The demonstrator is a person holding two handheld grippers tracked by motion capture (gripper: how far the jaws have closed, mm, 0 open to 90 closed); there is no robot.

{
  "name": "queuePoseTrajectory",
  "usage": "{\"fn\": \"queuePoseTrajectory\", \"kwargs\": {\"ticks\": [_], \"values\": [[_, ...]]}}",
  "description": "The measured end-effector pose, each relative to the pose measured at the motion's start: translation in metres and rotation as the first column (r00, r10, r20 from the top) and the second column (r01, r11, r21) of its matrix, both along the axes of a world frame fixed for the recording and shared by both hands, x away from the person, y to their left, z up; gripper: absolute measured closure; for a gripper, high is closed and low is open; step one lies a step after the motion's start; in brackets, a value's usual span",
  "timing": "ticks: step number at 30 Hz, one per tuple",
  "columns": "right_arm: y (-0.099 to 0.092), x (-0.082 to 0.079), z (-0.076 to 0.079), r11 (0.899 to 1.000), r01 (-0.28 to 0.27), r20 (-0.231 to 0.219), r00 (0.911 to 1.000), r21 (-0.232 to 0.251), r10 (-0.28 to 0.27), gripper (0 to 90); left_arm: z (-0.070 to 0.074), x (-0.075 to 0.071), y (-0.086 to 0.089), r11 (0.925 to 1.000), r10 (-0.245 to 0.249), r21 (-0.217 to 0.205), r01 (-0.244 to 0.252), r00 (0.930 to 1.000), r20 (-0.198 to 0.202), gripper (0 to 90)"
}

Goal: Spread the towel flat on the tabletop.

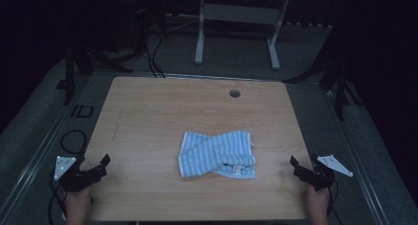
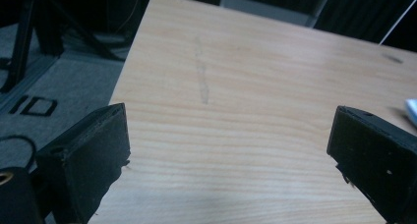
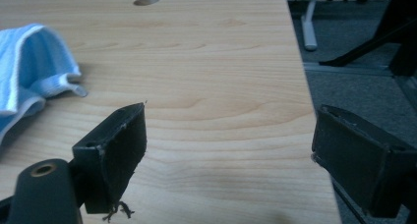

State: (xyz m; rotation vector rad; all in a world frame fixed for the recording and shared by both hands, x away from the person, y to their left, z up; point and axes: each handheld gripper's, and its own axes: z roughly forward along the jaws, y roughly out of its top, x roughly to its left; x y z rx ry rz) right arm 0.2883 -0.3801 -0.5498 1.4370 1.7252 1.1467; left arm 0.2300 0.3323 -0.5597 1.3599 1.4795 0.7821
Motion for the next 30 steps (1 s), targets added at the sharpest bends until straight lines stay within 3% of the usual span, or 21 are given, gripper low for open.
{"fn": "queuePoseTrajectory", "kwargs": {"ticks": [4, 5, 7, 10, 14, 16, 18, 20, 23, 24, 25, 26, 28, 29, 30], "values": [[0.002, 0.0, 0.0, 0.999, -0.034, 0.006, 0.9994, -0.001, 0.034, 13.3, 0.0, 0.0, 0.0, 0.9979, -0.065, -0.004, 0.065, 0.9978, 0.01, 3.1], [0.002, 0.0, 0.0, 0.999, -0.043, 0.009, 0.999, 0.006, 0.043, 13.3, 0.0, 0.0, 0.001, 0.9941, -0.106, -0.02, 0.106, 0.9943, 0.011, 3.1], [0.001, 0.0, 0.0, 0.998, -0.057, 0.012, 0.9983, 0.017, 0.056, 14.2, 0.0, 0.0, 0.002, 0.9895, -0.144, -0.017, 0.143, 0.9895, -0.017, 3.1], [-0.001, 0.003, 0.0, 0.998, -0.06, -0.01, 0.9981, 0.021, 0.061, 15.3, -0.002, 0.001, 0.004, 0.9843, -0.176, -0.008, 0.176, 0.9817, -0.071, 3.1], [0.001, 0.012, 0.001, 0.99, -0.141, -0.078, 0.987, -0.003, 0.14, 16.7, 0.002, 0.003, 0.0, 0.9742, -0.226, -0.008, 0.226, 0.9708, -0.082, 3.1], [0.004, 0.015, 0.003, 0.982, -0.188, -0.091, 0.9785, -0.026, 0.185, 16.7, 0.005, 0.004, -0.005, 0.9655, -0.26, -0.004, 0.261, 0.9602, -0.103, 3.1], [0.007, 0.017, 0.007, 0.975, -0.218, -0.107, 0.9713, -0.044, 0.212, 19.7, 0.006, 0.006, -0.012, 0.9527, -0.304, -0.015, 0.304, 0.9478, -0.098, 3.1], [0.01, 0.019, 0.01, 0.964, -0.26, -0.125, 0.9598, -0.058, 0.251, 19.8, 0.008, 0.008, -0.02, 0.9338, -0.356, -0.01, 0.358, 0.9276, -0.112, 3.1], [0.014, 0.02, 0.012, 0.94, -0.338, -0.138, 0.9344, -0.048, 0.329, 19.7, 0.008, 0.012, -0.029, 0.9039, -0.428, -0.049, 0.425, 0.8957, -0.121, 3.2], [0.016, 0.021, 0.012, 0.93, -0.366, -0.154, 0.9214, -0.035, 0.357, 19.6, 0.008, 0.013, -0.032, 0.8957, -0.445, -0.056, 0.441, 0.8876, -0.12, 3.2], [0.018, 0.021, 0.011, 0.923, -0.383, -0.16, 0.9141, -0.04, 0.373, 19.2, 0.007, 0.014, -0.035, 0.8902, -0.456, -0.057, 0.452, 0.8813, -0.126, 3.2], [0.021, 0.02, 0.01, 0.922, -0.385, -0.159, 0.9144, -0.052, 0.373, 18.7, 0.007, 0.015, -0.039, 0.884, -0.467, -0.062, 0.463, 0.8742, -0.131, 3.2], [0.023, 0.022, 0.007, 0.912, -0.41, -0.184, 0.8988, -0.031, 0.398, 18.0, 0.007, 0.017, -0.044, 0.8712, -0.491, -0.075, 0.485, 0.861, -0.133, 3.2], [0.025, 0.023, 0.005, 0.903, -0.43, -0.195, 0.8864, -0.01, 0.42, 16.4, 0.008, 0.017, -0.045, 0.868, -0.497, -0.072, 0.491, 0.8574, -0.135, 3.3], [0.026, 0.024, 0.004, 0.898, -0.44, -0.199, 0.8808, -0.01, 0.43, 15.8, 0.008, 0.017, -0.048, 0.8633, -0.505, -0.069, 0.5, 0.8532, -0.132, 3.3]]}}
